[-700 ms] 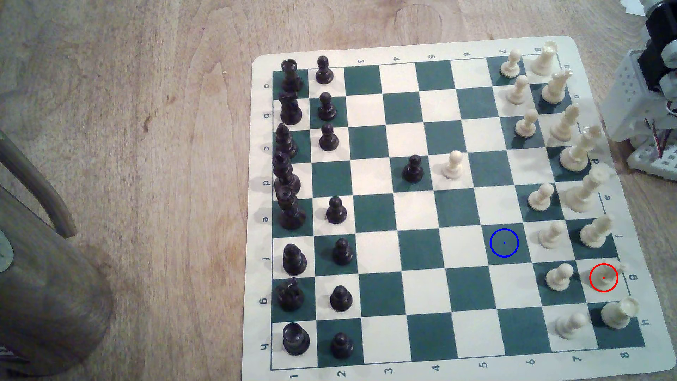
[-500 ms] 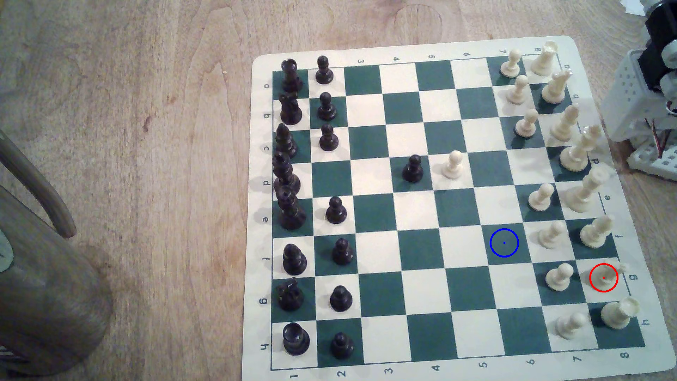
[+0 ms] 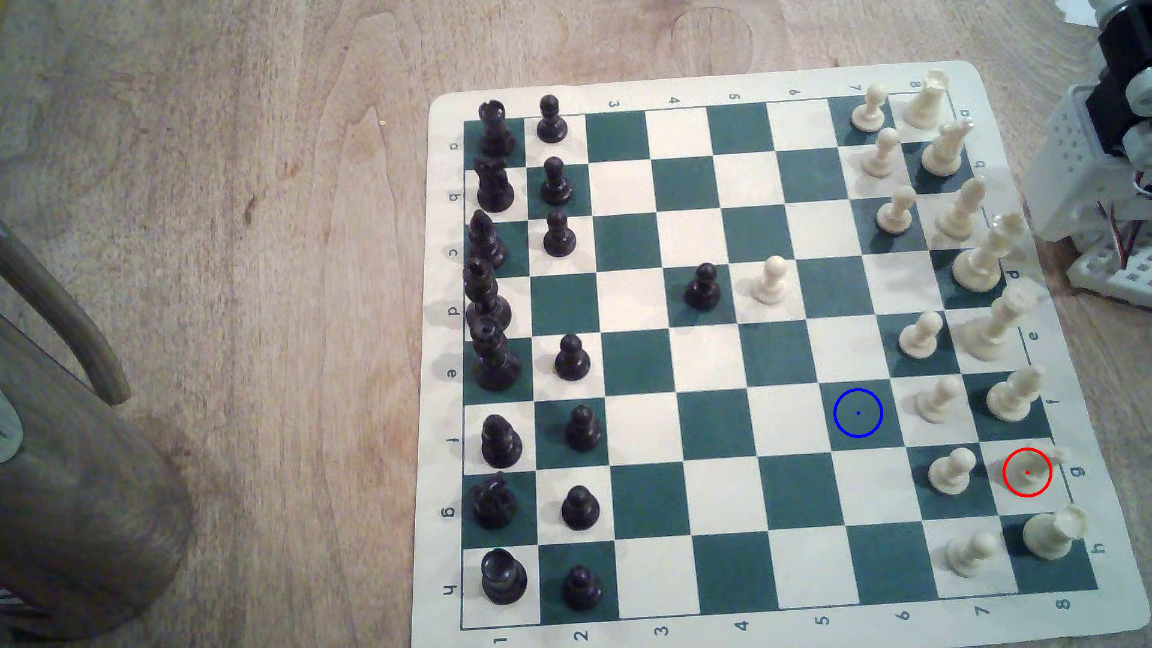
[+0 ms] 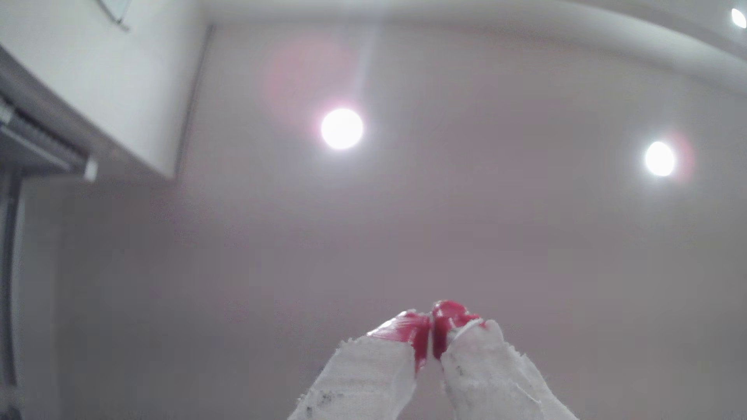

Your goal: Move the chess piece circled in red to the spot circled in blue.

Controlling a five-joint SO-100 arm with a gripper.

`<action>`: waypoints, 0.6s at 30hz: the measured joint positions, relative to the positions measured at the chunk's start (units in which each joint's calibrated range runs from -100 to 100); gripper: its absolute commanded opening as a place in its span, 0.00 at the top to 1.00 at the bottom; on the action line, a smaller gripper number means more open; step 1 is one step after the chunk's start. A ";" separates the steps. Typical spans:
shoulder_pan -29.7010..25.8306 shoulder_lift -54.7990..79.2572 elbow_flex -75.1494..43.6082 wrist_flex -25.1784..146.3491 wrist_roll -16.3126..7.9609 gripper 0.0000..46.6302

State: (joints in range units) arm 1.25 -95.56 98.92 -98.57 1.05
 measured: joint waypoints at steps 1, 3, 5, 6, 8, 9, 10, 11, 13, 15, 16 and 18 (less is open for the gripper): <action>0.00 0.00 0.00 0.00 0.00 1.00; 0.00 0.00 0.00 0.00 0.00 1.00; 0.00 0.00 0.00 0.00 0.00 1.00; 0.00 0.00 0.00 0.00 0.00 0.99; 0.00 0.00 0.00 0.00 0.00 1.00; 0.00 0.00 0.00 0.00 0.00 0.97; 0.00 0.00 0.00 0.80 0.10 0.97; 0.00 0.00 0.00 1.75 0.15 0.98; -0.52 0.00 0.00 4.38 0.00 1.00; -0.74 0.00 0.00 14.42 -0.24 0.98; -0.81 0.00 0.00 18.17 -0.24 1.00; -2.36 0.00 0.00 27.41 -0.20 1.00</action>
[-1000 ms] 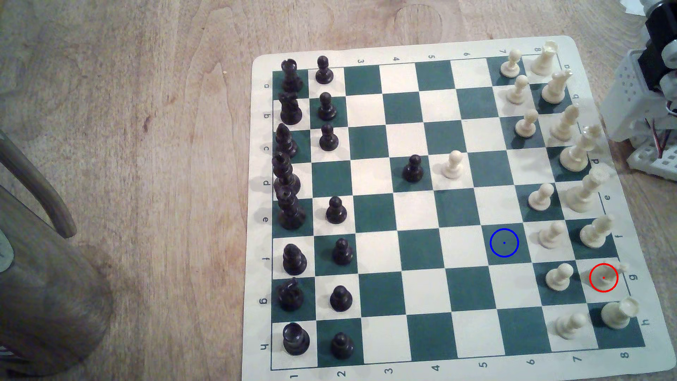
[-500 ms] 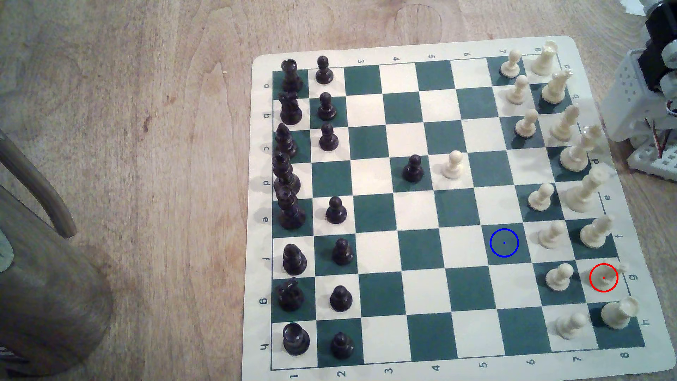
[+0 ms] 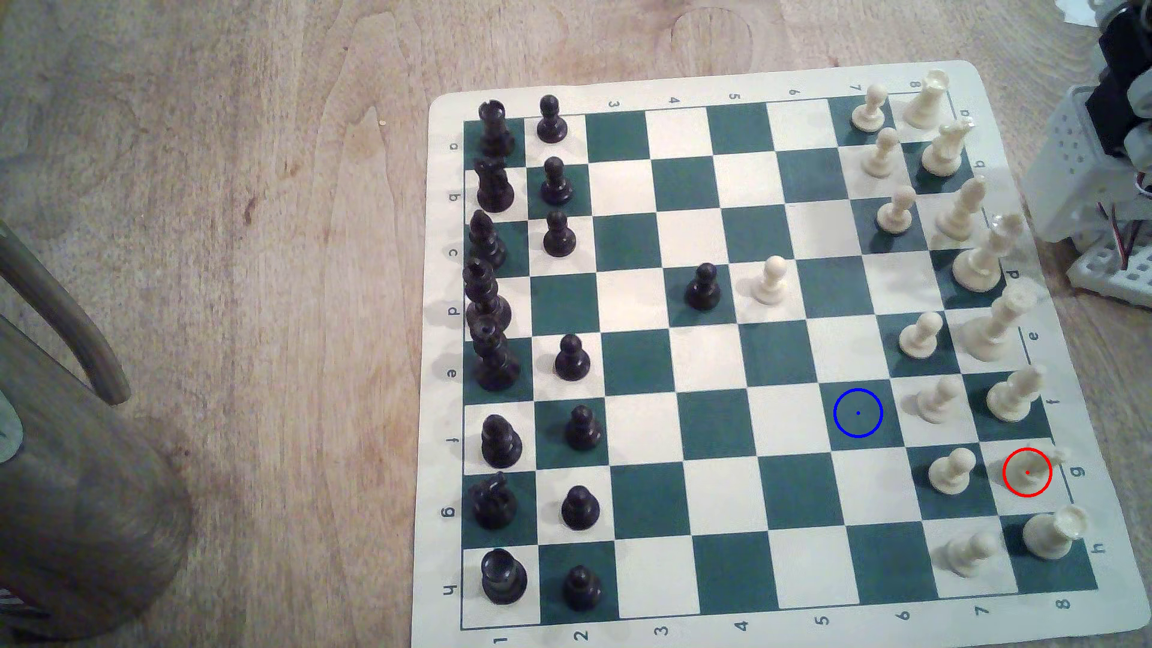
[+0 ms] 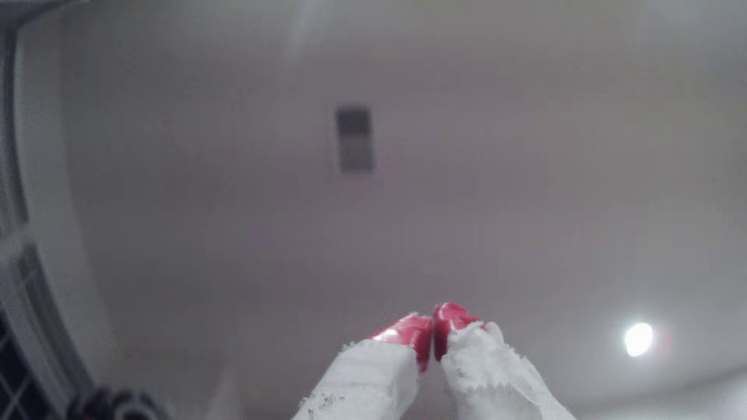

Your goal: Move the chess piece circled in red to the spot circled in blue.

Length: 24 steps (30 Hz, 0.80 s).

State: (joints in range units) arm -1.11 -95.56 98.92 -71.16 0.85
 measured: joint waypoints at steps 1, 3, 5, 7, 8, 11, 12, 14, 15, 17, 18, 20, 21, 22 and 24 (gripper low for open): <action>-1.62 0.00 0.00 9.32 0.15 1.00; -2.36 -0.08 0.00 18.33 0.59 1.00; -2.95 -0.08 0.00 30.76 1.86 1.00; -3.39 0.00 0.00 38.09 2.15 1.00; -3.47 -0.25 0.00 41.67 2.15 1.00; -3.54 0.00 0.00 57.13 1.76 0.99; -3.83 0.08 -0.18 60.80 1.17 0.99; -4.57 2.35 -6.24 74.66 -1.12 0.98; -4.65 3.27 -8.95 80.56 -1.66 0.95; -4.57 6.54 -15.00 91.95 -3.57 0.96; -4.57 9.22 -18.98 97.37 -5.08 0.89; -4.79 16.76 -31.09 111.16 -8.74 0.88; -4.94 18.94 -35.52 115.86 -9.47 0.89; -5.09 21.20 -40.13 120.40 -10.06 0.92; -5.97 28.15 -51.24 131.00 -11.28 0.95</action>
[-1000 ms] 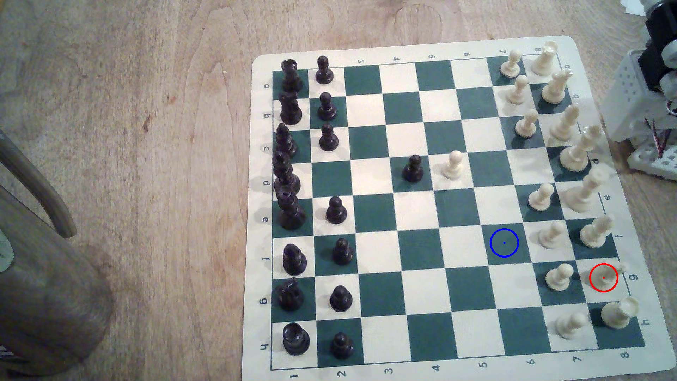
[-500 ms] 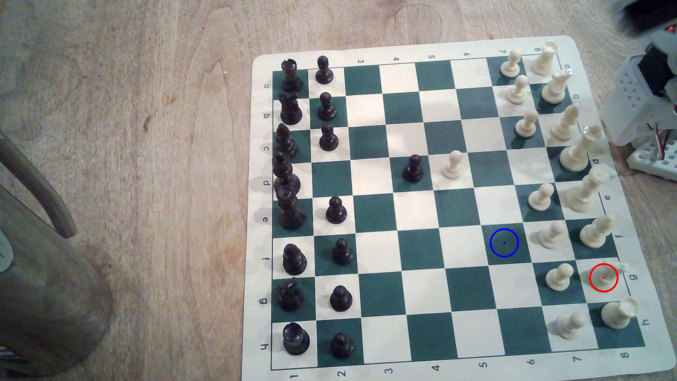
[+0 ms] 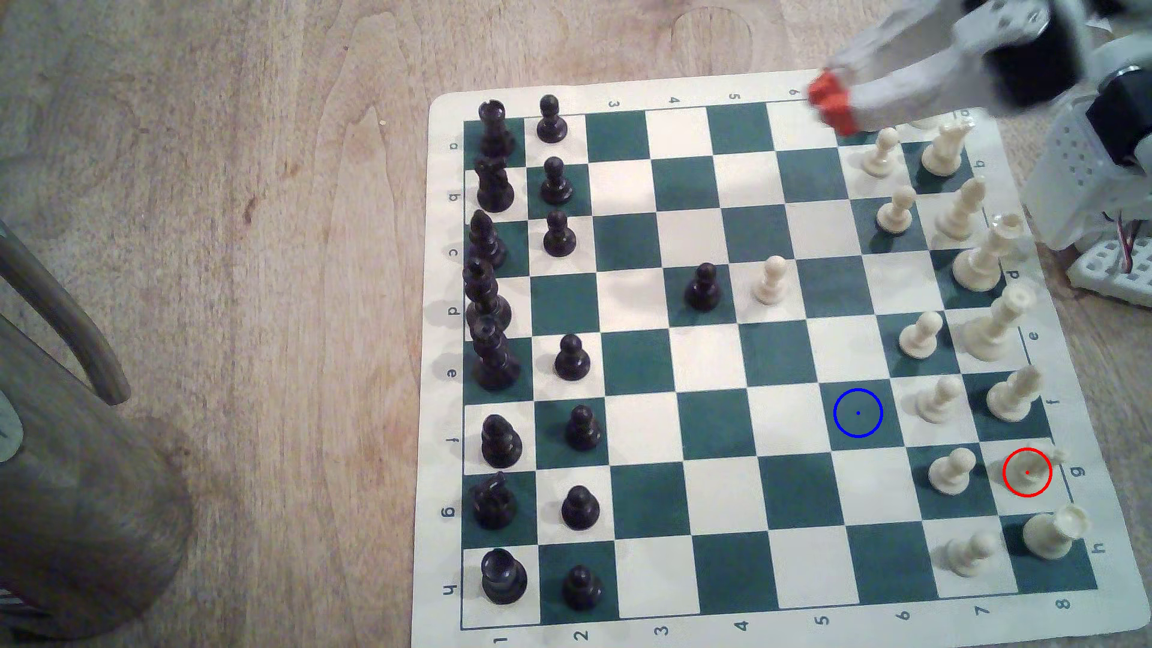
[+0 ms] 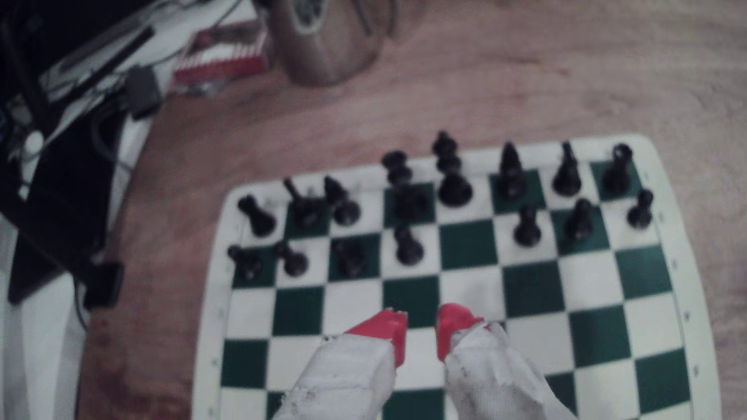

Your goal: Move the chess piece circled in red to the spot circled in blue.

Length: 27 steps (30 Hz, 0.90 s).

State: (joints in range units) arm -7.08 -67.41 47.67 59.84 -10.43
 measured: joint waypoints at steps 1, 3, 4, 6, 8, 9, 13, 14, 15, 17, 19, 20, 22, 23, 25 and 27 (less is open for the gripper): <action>-0.59 1.76 -2.53 2.31 -0.49 0.95; -3.39 9.05 -11.57 12.35 -3.76 0.97; -4.13 10.89 -13.65 15.38 -4.79 0.96; -5.97 15.17 -16.99 21.20 -6.94 0.96; -10.18 20.86 -19.25 29.08 -10.21 0.97; -11.50 22.54 -19.52 30.68 -10.99 0.96; -21.02 29.33 -19.70 36.10 -15.82 0.92; -22.27 30.25 -19.70 36.81 -16.65 0.92; -23.67 31.34 -19.88 37.61 -17.63 0.92; -28.17 33.60 -20.52 37.61 -19.24 0.90; -29.57 34.27 -20.61 38.01 -19.88 0.89; -30.68 34.44 -20.61 38.01 -20.07 0.87; -33.41 34.77 -20.61 38.01 -20.32 0.82; -33.85 34.77 -20.61 37.69 -20.32 0.80; -35.32 34.77 -20.15 36.02 -20.32 0.85; -36.58 34.77 -19.61 34.74 -20.32 0.90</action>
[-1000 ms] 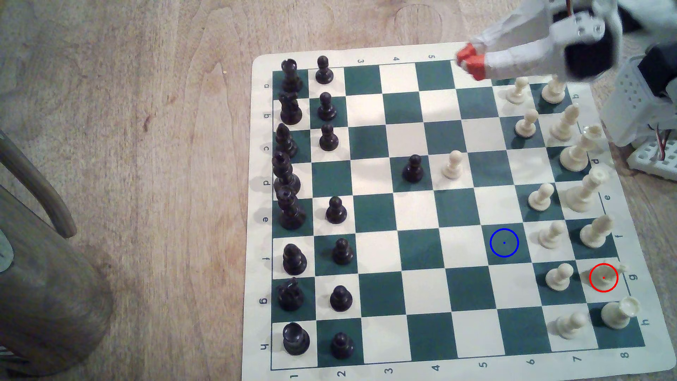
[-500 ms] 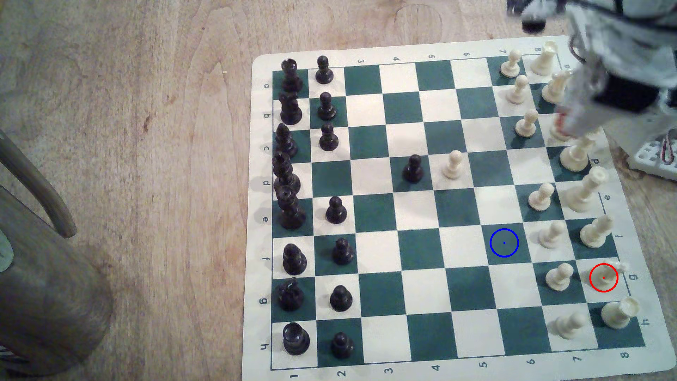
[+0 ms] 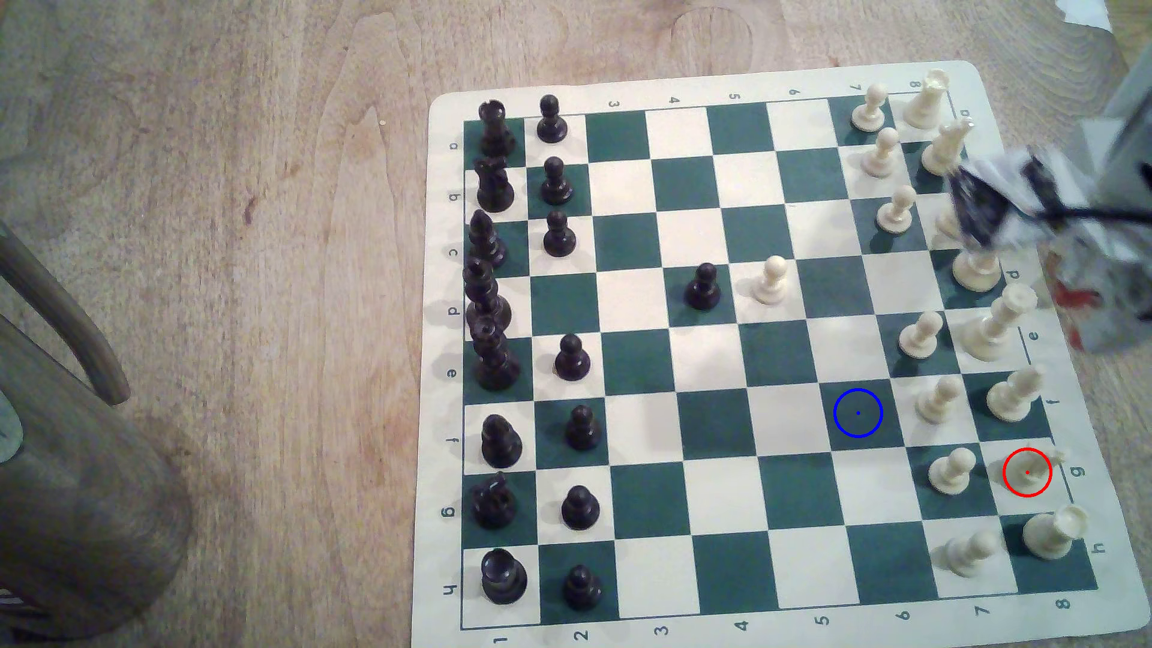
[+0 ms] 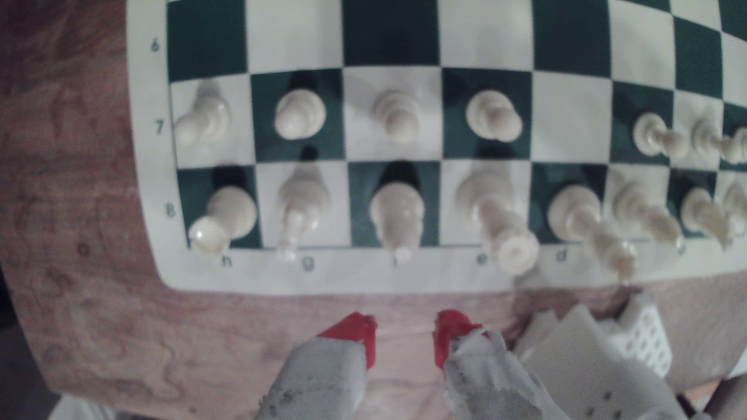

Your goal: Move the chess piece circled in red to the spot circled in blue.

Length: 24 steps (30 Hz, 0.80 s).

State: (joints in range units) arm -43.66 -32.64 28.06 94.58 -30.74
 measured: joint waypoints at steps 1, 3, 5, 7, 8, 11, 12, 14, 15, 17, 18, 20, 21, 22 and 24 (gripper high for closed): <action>-0.59 0.00 0.81 -1.12 0.00 0.93; -1.99 0.00 3.80 -5.10 0.00 0.91; -2.29 0.00 5.15 -7.25 0.05 0.83; -2.14 0.34 7.05 -11.87 0.44 0.72; -2.29 0.59 7.14 -12.83 0.44 0.69; -3.17 1.93 7.14 -14.66 0.78 0.70; -3.76 2.18 7.14 -15.06 0.78 0.71; -4.42 2.43 7.41 -15.46 0.78 0.71; -4.87 2.51 7.86 -15.62 0.78 0.71; -6.05 3.10 9.31 -16.41 0.78 0.72; -6.12 3.52 9.76 -16.89 0.78 0.72; -6.42 4.44 11.03 -18.01 0.73 0.71; -6.42 4.52 11.12 -18.33 0.59 0.71; -6.42 4.52 11.21 -18.80 0.39 0.71; -6.42 4.52 11.39 -19.68 0.20 0.71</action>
State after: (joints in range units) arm -50.07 -28.11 39.45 74.90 -30.55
